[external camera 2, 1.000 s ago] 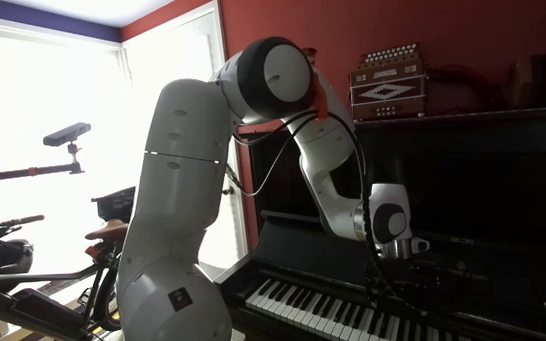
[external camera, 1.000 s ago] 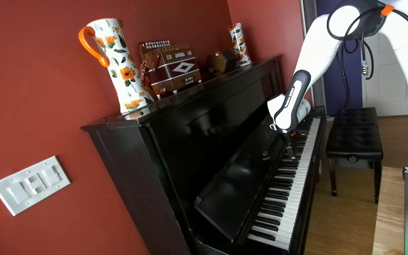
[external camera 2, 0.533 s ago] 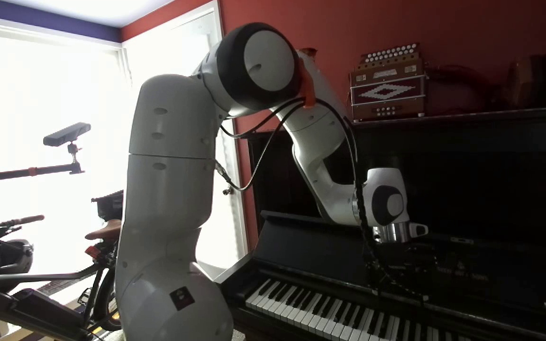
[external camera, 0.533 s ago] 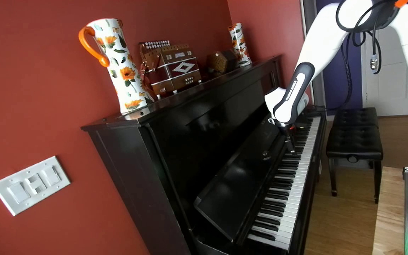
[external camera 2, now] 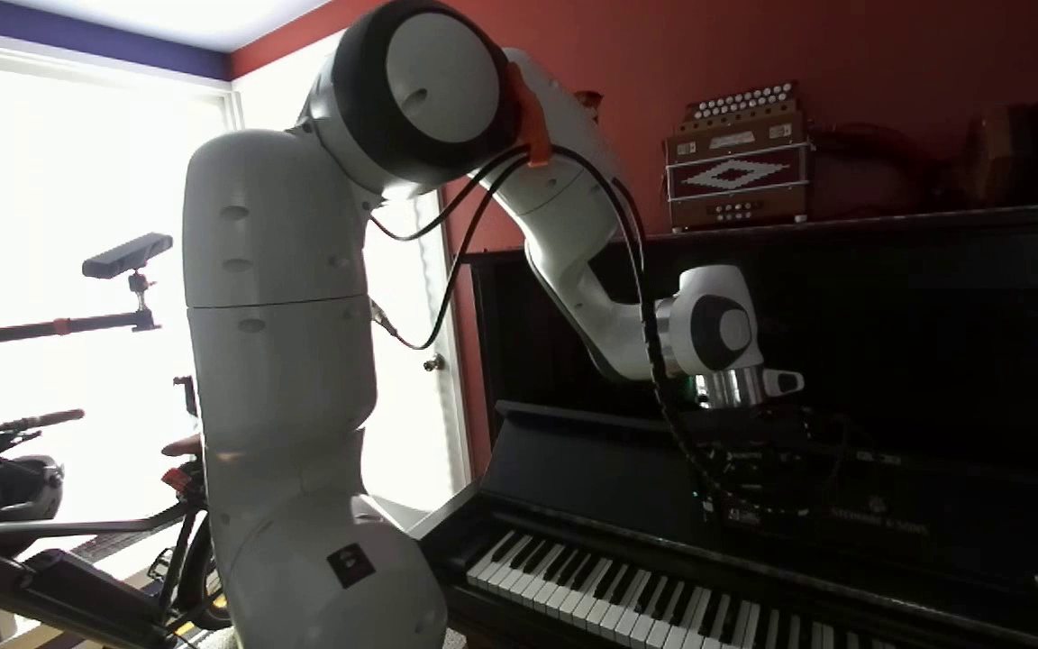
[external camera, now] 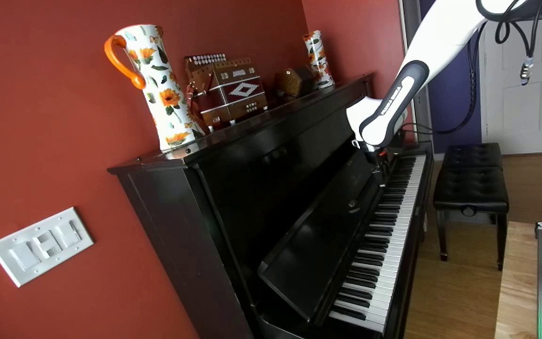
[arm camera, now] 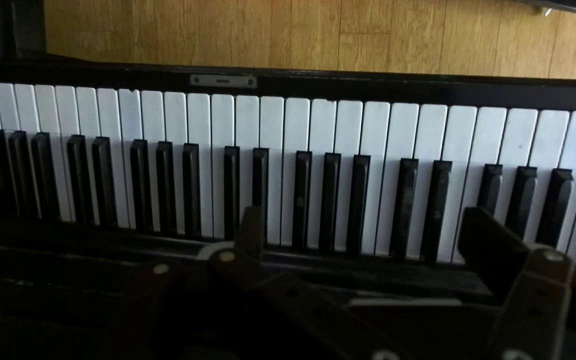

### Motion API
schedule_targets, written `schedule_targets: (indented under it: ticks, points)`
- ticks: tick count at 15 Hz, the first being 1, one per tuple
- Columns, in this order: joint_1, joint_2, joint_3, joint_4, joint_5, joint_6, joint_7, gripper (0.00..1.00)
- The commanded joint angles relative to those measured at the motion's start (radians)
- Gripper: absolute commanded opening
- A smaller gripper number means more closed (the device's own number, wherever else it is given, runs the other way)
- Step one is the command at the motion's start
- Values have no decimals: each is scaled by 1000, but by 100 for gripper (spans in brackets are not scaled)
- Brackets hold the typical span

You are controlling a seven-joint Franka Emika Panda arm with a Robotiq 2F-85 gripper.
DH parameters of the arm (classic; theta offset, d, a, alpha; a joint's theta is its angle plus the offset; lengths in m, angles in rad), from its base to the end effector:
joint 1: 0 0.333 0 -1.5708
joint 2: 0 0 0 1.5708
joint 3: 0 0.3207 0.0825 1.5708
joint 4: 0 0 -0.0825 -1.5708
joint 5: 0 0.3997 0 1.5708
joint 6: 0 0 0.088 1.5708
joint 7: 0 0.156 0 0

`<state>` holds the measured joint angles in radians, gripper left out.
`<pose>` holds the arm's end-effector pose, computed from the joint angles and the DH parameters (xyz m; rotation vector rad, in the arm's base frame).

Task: Press a white key in the middle of the piano

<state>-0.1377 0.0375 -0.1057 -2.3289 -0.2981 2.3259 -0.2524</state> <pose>0.4974 -0.1399 0.2650 2.9210 0.3204 -0.1360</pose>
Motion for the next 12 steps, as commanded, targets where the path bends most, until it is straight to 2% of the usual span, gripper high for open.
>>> schedule_targets:
  ticks: [1, 7, 8, 12]
  points:
    - [16, -88, 0, -24, -59, -55, 90, 100]
    - [21, -168, 14, -25, -85, -95, 163, 100]
    - [20, -131, 7, 0, -59, -77, 119, 100]
    - [21, -152, 11, -3, -60, -83, 134, 100]
